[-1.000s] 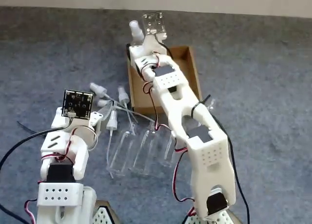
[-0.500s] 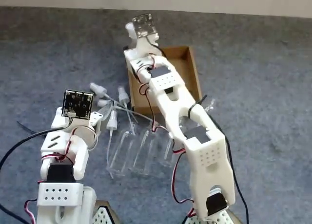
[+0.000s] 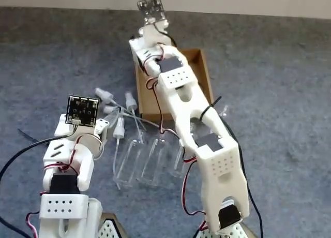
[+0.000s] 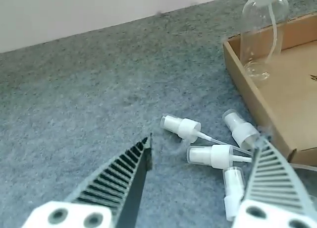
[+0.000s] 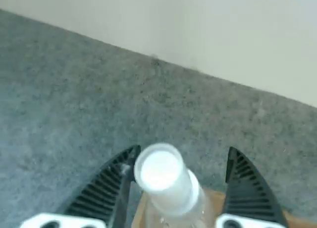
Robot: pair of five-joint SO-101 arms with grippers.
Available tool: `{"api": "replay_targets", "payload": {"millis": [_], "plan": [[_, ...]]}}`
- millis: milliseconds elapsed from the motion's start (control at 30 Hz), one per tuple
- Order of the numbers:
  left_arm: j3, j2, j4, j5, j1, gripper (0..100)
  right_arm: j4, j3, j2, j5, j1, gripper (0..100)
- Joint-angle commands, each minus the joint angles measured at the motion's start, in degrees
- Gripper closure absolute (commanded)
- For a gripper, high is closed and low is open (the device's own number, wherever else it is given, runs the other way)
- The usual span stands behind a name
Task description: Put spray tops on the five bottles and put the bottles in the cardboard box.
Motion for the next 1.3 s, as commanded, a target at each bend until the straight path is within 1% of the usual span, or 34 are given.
{"api": "replay_targets", "payload": {"millis": [0,133,267,367,467,567,733,833,967,1033,1133,1267], "plan": [[-0.2,-0.2,-1.5,0.5,-0.8,71,4.2,-8.0,-1.4,0.4,0.0,78.6],[-0.1,-0.2,-1.5,0.5,-0.8,71,11.6,-15.1,-1.4,0.5,0.0,78.6],[-0.1,-0.2,-1.5,0.5,-0.7,71,21.5,-23.4,-1.4,0.5,0.2,78.6],[-0.1,-0.2,-1.5,0.5,-0.7,71,31.5,-29.5,-1.4,0.5,0.2,78.6],[-0.1,-0.2,-1.4,0.5,-0.7,71,44.4,-35.5,-1.4,0.5,0.4,78.6],[-0.1,-0.2,-1.3,0.6,-0.7,71,56.8,-41.2,-1.2,0.6,2.4,78.6],[-0.1,-0.2,-1.3,0.6,-0.7,71,72.5,-52.9,-1.3,0.4,7.7,78.6],[-0.1,-0.2,-1.3,0.6,-0.7,71,72.8,-58.7,-1.5,0.3,11.9,78.6],[-0.1,-0.2,-1.3,0.6,-0.8,71,72.9,-58.7,-1.5,0.4,16.5,78.6],[-0.1,-0.2,-1.3,0.6,-0.8,71,72.9,-55.6,-1.5,0.3,19.0,78.7],[-0.1,-0.2,-1.5,0.6,-0.8,71,72.9,-44.1,-4.1,0.3,21.5,78.7],[-0.1,-0.2,-1.6,0.6,-0.8,71,72.7,-20.4,-14.2,0.7,22.4,78.6]]}}
